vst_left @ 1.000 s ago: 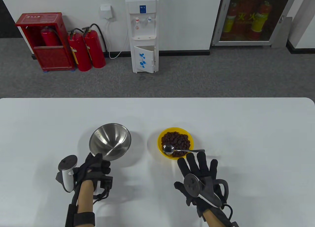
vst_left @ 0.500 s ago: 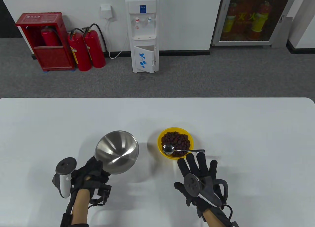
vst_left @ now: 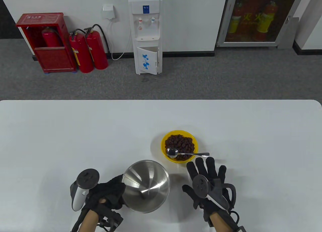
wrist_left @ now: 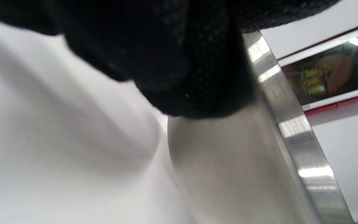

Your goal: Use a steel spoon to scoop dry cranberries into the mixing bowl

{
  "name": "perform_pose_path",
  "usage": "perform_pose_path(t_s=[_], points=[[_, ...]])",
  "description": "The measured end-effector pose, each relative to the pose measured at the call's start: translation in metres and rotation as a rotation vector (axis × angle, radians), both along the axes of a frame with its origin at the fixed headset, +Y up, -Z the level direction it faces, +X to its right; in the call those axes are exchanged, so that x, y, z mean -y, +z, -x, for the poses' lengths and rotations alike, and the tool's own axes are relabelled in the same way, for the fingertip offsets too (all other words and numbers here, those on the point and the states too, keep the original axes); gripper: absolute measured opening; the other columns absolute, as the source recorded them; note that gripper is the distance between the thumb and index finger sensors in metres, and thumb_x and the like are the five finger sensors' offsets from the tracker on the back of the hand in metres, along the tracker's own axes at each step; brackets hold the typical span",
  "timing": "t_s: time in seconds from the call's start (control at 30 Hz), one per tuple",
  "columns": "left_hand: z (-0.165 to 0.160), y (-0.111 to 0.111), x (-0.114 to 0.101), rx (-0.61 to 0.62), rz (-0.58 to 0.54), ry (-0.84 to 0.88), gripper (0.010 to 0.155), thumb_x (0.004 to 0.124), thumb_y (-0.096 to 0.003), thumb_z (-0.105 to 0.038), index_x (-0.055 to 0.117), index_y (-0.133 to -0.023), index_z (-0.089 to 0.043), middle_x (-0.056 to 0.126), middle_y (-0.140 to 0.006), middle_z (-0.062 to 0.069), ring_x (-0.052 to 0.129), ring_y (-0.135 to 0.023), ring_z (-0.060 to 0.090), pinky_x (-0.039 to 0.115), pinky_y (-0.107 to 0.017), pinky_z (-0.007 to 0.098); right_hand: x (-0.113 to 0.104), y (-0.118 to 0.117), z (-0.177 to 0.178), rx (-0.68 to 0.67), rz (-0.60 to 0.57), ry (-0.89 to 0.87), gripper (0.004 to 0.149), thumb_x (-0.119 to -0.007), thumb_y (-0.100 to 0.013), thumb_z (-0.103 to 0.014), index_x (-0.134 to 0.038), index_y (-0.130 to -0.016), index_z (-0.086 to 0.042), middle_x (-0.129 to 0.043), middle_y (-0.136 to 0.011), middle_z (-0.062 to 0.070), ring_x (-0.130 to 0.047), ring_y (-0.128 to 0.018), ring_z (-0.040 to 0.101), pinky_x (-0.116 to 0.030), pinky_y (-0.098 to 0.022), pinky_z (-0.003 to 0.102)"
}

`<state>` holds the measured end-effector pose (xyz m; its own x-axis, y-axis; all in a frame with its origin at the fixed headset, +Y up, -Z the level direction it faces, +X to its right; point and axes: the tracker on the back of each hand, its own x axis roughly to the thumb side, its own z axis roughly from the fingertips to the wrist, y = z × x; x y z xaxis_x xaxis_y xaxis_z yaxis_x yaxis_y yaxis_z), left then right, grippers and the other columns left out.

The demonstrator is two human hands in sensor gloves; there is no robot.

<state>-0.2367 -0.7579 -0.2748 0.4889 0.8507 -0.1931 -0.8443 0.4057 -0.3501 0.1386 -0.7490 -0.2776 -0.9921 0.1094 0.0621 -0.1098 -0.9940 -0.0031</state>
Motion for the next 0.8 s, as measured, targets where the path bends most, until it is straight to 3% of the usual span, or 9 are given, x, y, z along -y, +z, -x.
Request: perform_pose_path(t_s=[0.23,0.5,0.8], points=[[-0.01,0.001,0.003,0.105,0.042,-0.007,0.045,0.071,-0.0507,-0.036,0.071,-0.094,-0.024,0.105,-0.041,-0.003,0.098,-0.013,0.018,0.086,-0.025,0.04,0.003,0.0,0.001,-0.009,0.005,0.009,0.082,-0.068,-0.038,-0.074,-0.025,-0.104,-0.049,-0.008,-0.113,-0.015,-0.004,-0.109,0.028,-0.01,-0.07,0.069],[-0.02,0.002,0.007,0.188,0.069,-0.132,0.044,0.072,-0.0508,-0.037,0.072,-0.094,-0.026,0.105,-0.04,-0.003,0.098,-0.014,0.018,0.086,-0.026,0.04,0.005,-0.001,0.002,-0.015,-0.01,-0.014,0.081,-0.068,-0.039,-0.072,-0.025,-0.104,-0.049,-0.01,-0.114,-0.014,-0.007,-0.109,0.028,-0.011,-0.07,0.069],[-0.021,0.002,0.011,0.209,0.112,-0.145,0.048,0.073,-0.0515,-0.042,0.068,-0.097,-0.026,0.103,-0.047,-0.005,0.097,-0.018,0.019,0.084,-0.03,0.042,0.005,-0.001,0.001,-0.01,-0.012,-0.028,0.079,-0.068,-0.04,-0.07,-0.025,-0.104,-0.049,-0.011,-0.114,-0.014,-0.008,-0.109,0.028,-0.012,-0.07,0.069]])
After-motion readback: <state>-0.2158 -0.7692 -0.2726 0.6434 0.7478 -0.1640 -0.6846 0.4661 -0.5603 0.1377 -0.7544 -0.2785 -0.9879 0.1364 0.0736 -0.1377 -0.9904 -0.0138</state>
